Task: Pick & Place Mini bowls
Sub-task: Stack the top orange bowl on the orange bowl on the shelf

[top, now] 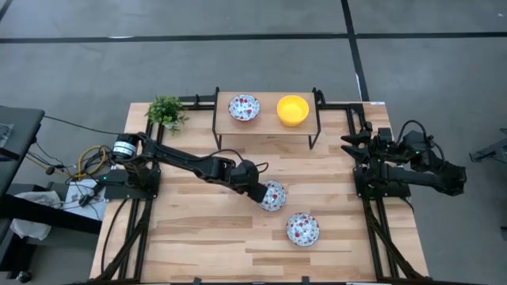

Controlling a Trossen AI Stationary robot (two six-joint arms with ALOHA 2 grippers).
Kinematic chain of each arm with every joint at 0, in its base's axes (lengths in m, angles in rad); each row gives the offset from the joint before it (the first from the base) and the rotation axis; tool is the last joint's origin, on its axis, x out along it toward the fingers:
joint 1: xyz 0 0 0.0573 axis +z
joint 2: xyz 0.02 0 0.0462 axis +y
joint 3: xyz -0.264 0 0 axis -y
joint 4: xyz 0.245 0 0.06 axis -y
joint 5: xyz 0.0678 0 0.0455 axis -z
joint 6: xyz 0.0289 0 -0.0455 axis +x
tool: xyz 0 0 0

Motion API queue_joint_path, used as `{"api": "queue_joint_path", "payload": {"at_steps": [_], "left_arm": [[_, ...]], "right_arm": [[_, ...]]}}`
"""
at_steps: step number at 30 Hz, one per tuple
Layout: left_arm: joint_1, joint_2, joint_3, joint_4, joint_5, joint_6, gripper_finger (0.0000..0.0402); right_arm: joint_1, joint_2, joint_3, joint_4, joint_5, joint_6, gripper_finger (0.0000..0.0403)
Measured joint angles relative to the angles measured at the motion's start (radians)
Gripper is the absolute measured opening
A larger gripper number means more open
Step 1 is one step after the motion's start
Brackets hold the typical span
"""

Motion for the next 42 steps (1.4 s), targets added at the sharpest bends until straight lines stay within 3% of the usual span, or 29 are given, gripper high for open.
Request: {"api": "queue_joint_path", "payload": {"at_steps": [42], "left_arm": [[0.002, 0.006, -0.045, 0.037, -0.015, -0.059, 0.0131]], "right_arm": [[0.0, 0.0, 0.0, 0.0, 0.0, 0.0, 0.0159]]}}
